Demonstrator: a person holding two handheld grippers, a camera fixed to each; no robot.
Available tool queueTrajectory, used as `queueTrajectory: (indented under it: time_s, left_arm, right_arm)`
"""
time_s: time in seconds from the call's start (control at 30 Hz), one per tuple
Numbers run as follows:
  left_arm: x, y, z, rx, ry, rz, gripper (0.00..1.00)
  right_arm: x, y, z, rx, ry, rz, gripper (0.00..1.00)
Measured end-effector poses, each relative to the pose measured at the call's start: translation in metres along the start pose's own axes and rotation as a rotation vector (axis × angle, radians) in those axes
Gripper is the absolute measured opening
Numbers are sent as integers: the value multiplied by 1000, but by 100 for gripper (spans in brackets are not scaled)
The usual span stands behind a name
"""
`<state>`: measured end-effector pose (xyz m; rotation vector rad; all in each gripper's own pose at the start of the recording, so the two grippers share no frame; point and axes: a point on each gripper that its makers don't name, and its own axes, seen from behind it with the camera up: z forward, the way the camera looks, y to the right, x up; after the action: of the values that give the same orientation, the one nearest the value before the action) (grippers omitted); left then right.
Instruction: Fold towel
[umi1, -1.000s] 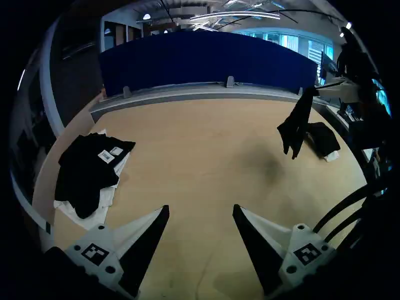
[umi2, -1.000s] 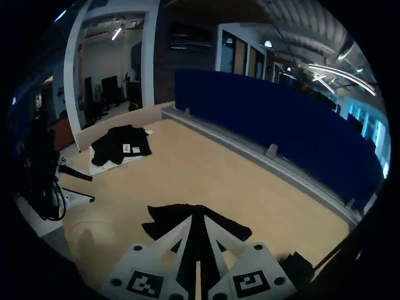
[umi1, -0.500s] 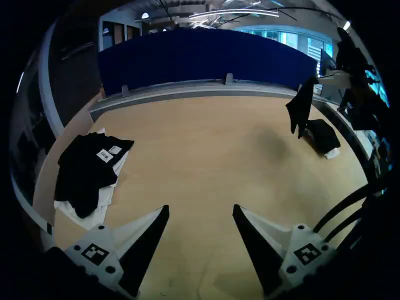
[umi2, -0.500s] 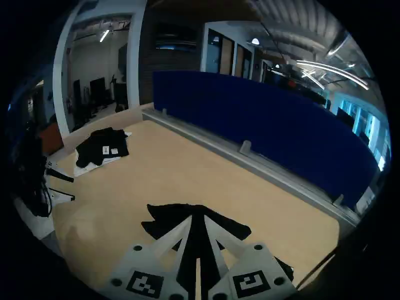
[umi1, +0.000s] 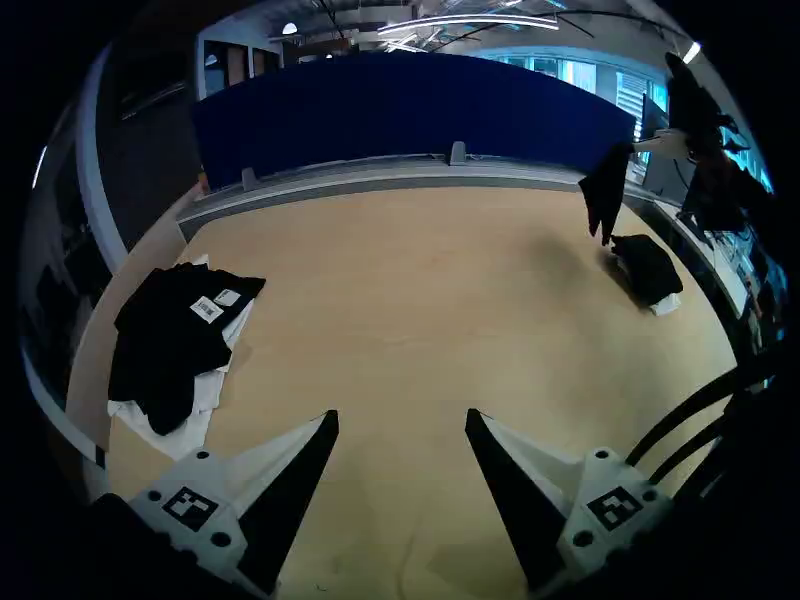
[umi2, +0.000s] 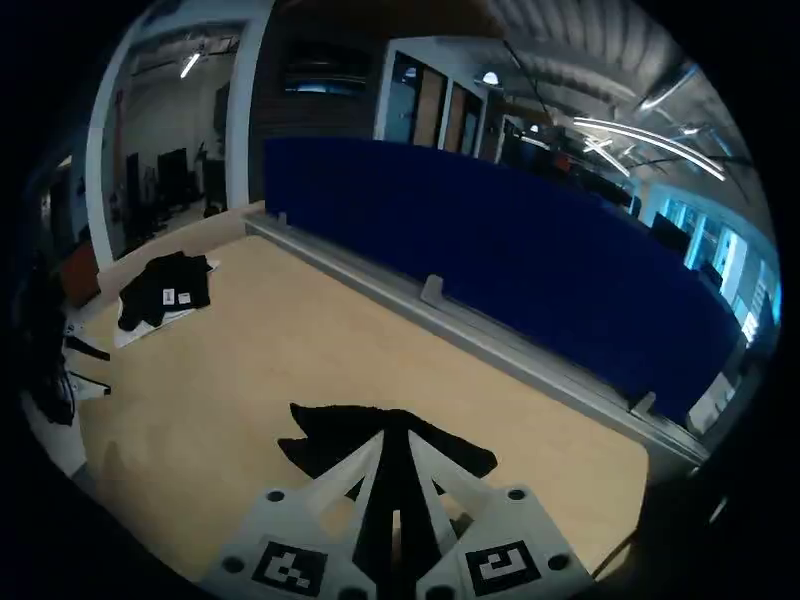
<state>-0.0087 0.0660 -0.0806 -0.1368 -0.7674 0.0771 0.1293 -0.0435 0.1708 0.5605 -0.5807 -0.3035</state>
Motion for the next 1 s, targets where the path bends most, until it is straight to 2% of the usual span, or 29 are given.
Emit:
queueTrajectory:
  time_s: [0.23,0.4,0.73,1.0]
  left_arm:
    - [2,3,3,6,-3,0,94]
    - [2,5,5,7,-8,2,94]
    - [5,11,11,0,-14,15,95]
    - [9,16,14,-9,-14,22,94]
  right_arm:
    - [-1,42,4,-44,-8,20,2]
    - [-2,63,6,-65,-15,34,2]
    - [-18,83,1,-92,-39,50,2]
    - [-36,86,-12,-103,-53,73,2]
